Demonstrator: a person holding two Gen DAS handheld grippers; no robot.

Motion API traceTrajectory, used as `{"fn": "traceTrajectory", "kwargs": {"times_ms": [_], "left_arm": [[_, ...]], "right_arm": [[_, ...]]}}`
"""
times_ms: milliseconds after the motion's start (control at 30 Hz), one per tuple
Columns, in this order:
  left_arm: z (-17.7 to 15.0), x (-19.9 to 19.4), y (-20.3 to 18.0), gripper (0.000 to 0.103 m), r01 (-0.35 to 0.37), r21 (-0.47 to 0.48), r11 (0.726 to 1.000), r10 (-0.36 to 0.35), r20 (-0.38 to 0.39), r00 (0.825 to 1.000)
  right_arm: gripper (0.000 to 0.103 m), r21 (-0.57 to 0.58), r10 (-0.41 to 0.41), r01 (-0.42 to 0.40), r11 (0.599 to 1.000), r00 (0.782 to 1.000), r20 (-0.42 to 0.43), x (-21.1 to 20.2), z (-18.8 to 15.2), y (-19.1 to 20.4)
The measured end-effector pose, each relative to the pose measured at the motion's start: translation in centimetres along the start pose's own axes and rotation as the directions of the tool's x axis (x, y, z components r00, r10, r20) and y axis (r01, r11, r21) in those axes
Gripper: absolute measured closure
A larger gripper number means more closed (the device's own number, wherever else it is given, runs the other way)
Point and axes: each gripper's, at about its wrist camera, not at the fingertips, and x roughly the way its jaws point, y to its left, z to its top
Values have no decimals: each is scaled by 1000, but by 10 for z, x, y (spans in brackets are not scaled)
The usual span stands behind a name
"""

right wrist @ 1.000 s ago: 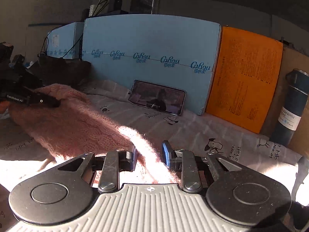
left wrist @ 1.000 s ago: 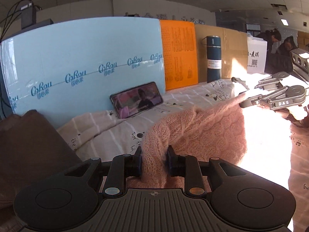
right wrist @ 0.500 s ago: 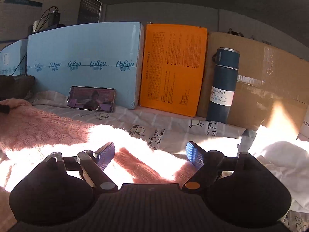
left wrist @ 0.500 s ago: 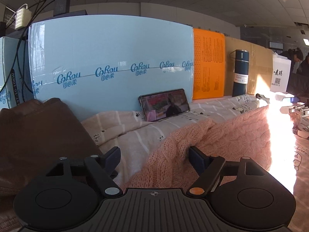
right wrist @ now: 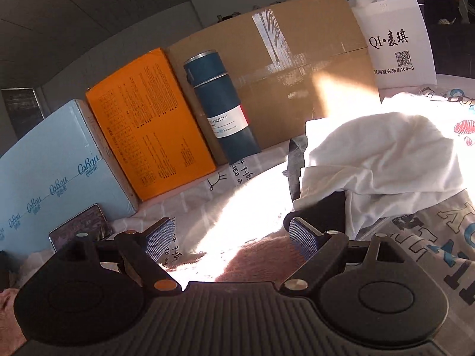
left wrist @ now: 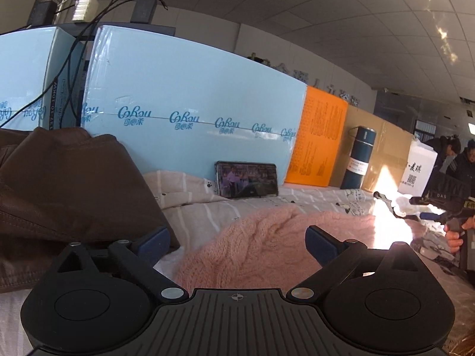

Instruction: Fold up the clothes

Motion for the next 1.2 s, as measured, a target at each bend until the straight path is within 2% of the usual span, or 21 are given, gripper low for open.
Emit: {"fn": "traceTrajectory", "kwargs": {"times_ms": [100,167,233,267,300,333,367,433,533,633,700,767,833,900,967,1000,1067,1133,1167,1200], "left_arm": [[-5,11,-6,3,12,58,998,-8,-62,998],[-9,19,-7,3,7,66,998,0,-109,994],[-9,22,-4,7,-8,51,999,14,-112,994],[-9,23,-2,27,-17,41,999,21,-109,994],[-8,24,1,65,-30,28,999,33,-112,993],[-8,25,5,78,-44,13,999,45,-116,992],[-9,25,8,86,-58,-3,998,58,-121,991],[-7,21,15,88,-40,-49,998,35,-102,994],[-3,11,30,88,29,-181,983,-37,-42,998],[1,1,45,88,105,-305,947,-101,27,994],[-2,12,46,88,69,-325,943,-85,-36,996],[-4,22,39,84,-1,-277,961,-26,-95,995],[-5,26,29,75,-56,-205,977,31,-121,992],[-7,25,23,48,-85,-147,986,69,-107,992],[-7,22,19,31,-91,-118,989,82,-75,994],[-7,19,19,26,-86,-114,990,80,-59,995],[-7,17,20,26,-78,-118,990,75,-37,997],[-7,17,23,26,-79,-135,988,74,-37,997],[-7,18,24,26,-85,-139,987,79,-42,996],[-7,19,25,26,-91,-142,986,85,-48,995]], "right_arm": [[17,-27,-32,32,999,999,-17,2,-6,6],[17,-45,-41,40,998,999,-31,5,-8,8],[17,-55,-60,58,997,997,-46,10,-10,8],[17,-59,-69,66,996,996,-53,13,-11,8],[17,-56,-75,71,996,995,-59,15,-11,7],[17,-53,-80,77,996,995,-64,16,-11,6],[17,-51,-84,80,995,994,-67,17,-12,6],[17,-53,-91,87,995,994,-68,18,-12,5],[17,-51,-94,91,995,993,-65,18,-12,4],[17,-53,-96,93,994,993,-65,18,-12,5],[17,-53,-98,95,994,993,-66,18,-12,5],[17,-54,-100,96,994,993,-66,18,-12,5],[17,-55,-101,98,994,993,-66,19,-12,5],[17,-56,-103,99,993,992,-66,19,-12,5],[17,-60,-102,98,993,993,-66,19,-12,6],[18,-64,-99,95,993,993,-66,18,-12,6],[22,-74,-97,92,993,993,-65,18,-13,8],[43,-103,-101,94,990,993,-63,19,-16,12],[48,-122,-104,96,988,992,-67,20,-17,14],[58,-140,-106,96,985,992,-71,21,-18,16]]}}
